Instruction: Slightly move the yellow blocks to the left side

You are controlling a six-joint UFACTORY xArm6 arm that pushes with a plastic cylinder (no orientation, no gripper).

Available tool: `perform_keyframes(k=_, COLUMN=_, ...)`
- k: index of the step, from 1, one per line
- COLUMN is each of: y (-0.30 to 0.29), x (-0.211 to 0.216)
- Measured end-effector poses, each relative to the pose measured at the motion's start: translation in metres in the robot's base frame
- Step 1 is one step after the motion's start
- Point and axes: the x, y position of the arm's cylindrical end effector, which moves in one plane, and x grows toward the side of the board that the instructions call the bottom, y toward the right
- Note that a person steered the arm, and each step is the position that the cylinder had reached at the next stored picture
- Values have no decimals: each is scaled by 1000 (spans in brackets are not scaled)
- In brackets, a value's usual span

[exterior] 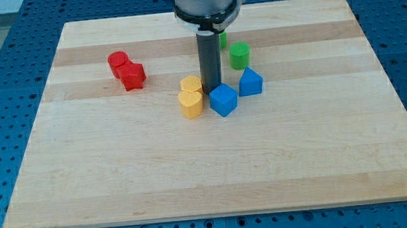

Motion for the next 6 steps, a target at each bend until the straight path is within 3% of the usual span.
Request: perform_keyframes(k=6, y=-18, x=-7)
